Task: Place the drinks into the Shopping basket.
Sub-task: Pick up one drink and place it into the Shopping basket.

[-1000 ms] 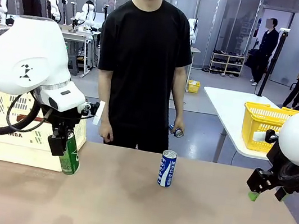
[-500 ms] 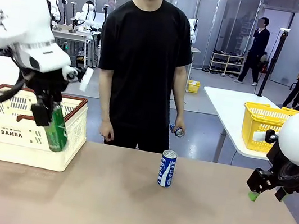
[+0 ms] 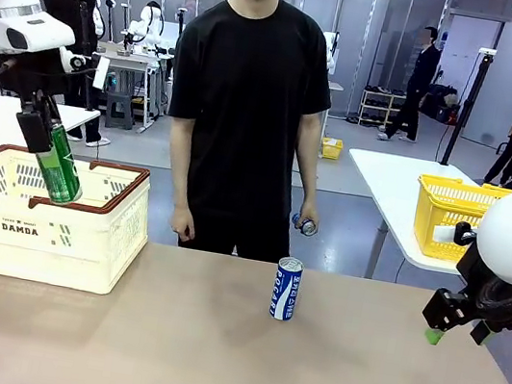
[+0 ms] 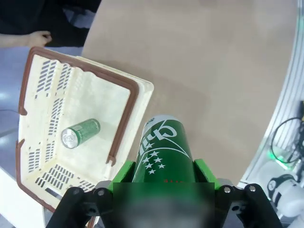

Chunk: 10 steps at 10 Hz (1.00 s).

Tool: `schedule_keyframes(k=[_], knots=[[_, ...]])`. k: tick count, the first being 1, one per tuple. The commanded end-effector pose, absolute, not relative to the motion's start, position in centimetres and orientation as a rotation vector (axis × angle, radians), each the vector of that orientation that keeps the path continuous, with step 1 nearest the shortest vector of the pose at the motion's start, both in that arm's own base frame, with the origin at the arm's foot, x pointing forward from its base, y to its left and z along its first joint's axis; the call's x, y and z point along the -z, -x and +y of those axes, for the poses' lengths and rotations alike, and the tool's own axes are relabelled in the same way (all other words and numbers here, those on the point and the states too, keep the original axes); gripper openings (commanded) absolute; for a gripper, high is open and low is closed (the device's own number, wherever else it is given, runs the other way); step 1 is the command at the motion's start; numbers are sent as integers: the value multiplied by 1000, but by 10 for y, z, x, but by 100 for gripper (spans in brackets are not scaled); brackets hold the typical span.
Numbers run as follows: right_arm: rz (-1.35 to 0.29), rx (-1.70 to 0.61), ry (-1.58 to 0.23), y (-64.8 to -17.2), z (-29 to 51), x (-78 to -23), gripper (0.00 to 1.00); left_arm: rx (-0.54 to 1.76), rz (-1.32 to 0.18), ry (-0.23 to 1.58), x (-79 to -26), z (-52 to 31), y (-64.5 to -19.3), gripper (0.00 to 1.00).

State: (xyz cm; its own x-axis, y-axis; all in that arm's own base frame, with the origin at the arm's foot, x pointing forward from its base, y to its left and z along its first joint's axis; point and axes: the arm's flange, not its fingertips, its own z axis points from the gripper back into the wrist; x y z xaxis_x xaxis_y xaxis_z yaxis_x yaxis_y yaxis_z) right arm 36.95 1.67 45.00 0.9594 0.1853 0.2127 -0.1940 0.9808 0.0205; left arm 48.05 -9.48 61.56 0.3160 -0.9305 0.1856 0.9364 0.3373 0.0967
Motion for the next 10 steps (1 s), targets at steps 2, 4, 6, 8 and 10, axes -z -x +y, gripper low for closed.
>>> schedule_keyframes(k=[2,4,6,8,10], knots=[[-213,-192,-42,-369,15,-450,84,1162,-206,32,-622,-97,-505,63],[-213,-192,-42,-369,15,-450,84,1214,-219,32,-614,-95,-490,63],[-213,-192,-42,-369,15,-450,84,1214,-219,32,-614,-95,-490,63],[-213,-192,-42,-369,15,-450,84,1167,-236,43,-608,-100,-513,63],[-213,-192,-42,-369,15,-450,84,1074,-217,38,-615,-87,-548,63]])
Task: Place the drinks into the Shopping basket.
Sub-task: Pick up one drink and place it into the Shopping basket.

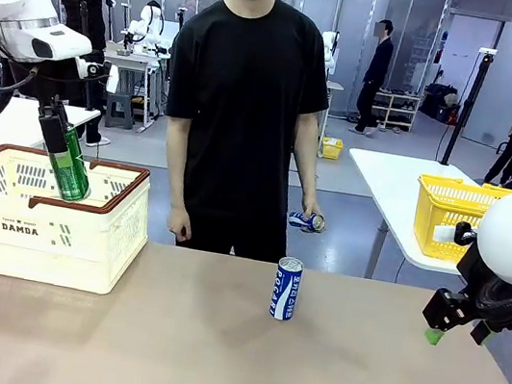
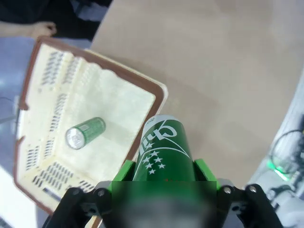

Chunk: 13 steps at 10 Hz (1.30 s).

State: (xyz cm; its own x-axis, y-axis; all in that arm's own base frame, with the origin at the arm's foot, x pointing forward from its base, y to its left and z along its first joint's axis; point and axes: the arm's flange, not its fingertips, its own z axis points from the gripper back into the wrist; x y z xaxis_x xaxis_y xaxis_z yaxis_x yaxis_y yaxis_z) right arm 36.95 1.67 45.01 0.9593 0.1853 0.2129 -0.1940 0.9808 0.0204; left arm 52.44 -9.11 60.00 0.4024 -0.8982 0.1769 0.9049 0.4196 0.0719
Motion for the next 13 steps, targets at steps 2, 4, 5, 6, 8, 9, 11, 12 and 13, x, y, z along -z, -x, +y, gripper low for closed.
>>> schedule_keyframes(k=[2,4,5,6,8,9,11,12,13], knots=[[-213,-192,-42,-369,15,-450,84,1030,-222,51,-621,-72,-574,63],[-213,-192,-42,-369,15,-450,84,955,-183,64,-620,-48,-599,63],[-213,-192,-42,-369,15,-450,84,905,-163,87,-612,-29,-618,63],[-213,-192,-42,-369,15,-450,84,852,-121,91,-603,-12,-631,63],[-213,-192,-42,-369,15,-450,84,749,-102,97,-579,22,-644,63],[-213,-192,-42,-369,15,-450,84,703,-122,86,-566,40,-650,63],[-213,-192,-42,-369,15,-450,84,649,-123,104,-552,64,-656,63],[-213,-192,-42,-369,15,-450,84,626,-132,82,-546,71,-659,63],[-213,-192,-42,-369,15,-450,84,616,-138,71,-541,75,-662,63]])
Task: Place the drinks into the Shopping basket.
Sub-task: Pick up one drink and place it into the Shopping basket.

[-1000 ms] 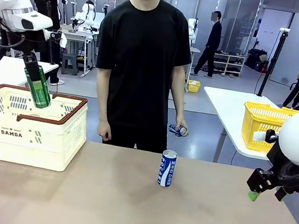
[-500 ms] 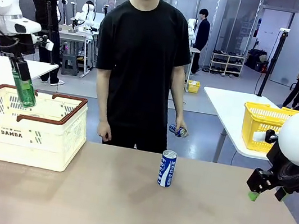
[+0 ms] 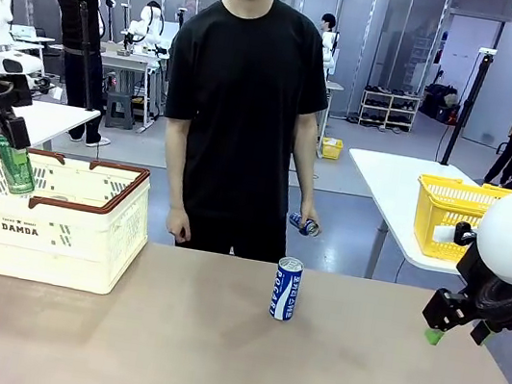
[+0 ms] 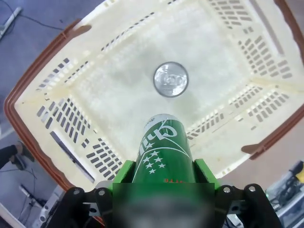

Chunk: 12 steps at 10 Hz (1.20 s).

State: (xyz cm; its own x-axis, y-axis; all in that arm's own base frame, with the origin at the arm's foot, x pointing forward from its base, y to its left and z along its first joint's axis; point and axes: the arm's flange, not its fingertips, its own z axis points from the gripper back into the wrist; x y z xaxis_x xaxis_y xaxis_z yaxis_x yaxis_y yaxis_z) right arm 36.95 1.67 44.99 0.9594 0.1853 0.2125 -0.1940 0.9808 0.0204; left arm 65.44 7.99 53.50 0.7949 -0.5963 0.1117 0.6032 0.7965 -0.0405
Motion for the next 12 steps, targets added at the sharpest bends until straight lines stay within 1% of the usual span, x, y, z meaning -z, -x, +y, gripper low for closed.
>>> schedule_keyframes(k=[1,2,3,6,12], knots=[[-213,-192,-42,-369,15,-450,84,602,-142,49,-537,76,-664,63],[-213,-192,-42,-369,15,-450,84,600,-141,9,-535,76,-662,63],[-213,-192,-42,-369,15,-450,84,632,-107,69,-533,81,-658,63],[-213,-192,-42,-369,15,-450,84,632,-107,69,-533,81,-658,63],[-213,-192,-42,-369,15,-450,84,539,-90,-33,-496,70,-676,63]])
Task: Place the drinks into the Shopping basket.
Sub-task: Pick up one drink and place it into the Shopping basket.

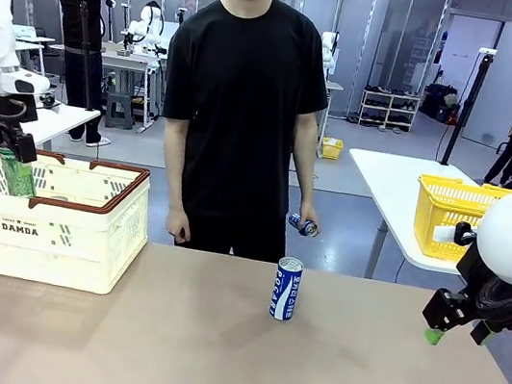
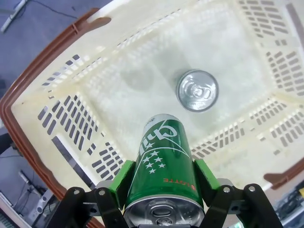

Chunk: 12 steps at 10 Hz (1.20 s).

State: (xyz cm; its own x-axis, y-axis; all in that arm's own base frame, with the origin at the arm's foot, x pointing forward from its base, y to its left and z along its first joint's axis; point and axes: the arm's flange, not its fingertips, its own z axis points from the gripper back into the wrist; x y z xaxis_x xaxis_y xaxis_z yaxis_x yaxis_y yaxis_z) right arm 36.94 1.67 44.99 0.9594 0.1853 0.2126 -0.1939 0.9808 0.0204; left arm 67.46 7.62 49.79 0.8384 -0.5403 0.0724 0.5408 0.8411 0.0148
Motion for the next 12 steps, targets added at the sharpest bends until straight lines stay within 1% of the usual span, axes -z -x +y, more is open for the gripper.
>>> schedule_keyframes(k=[1,6,12], knots=[[-213,-192,-42,-369,15,-450,84,538,-81,-37,-486,66,-680,63],[-213,-192,-42,-369,15,-450,84,497,-67,-54,-442,58,-691,63],[-213,-192,-42,-369,15,-450,84,423,-65,-67,-397,72,-706,63]])
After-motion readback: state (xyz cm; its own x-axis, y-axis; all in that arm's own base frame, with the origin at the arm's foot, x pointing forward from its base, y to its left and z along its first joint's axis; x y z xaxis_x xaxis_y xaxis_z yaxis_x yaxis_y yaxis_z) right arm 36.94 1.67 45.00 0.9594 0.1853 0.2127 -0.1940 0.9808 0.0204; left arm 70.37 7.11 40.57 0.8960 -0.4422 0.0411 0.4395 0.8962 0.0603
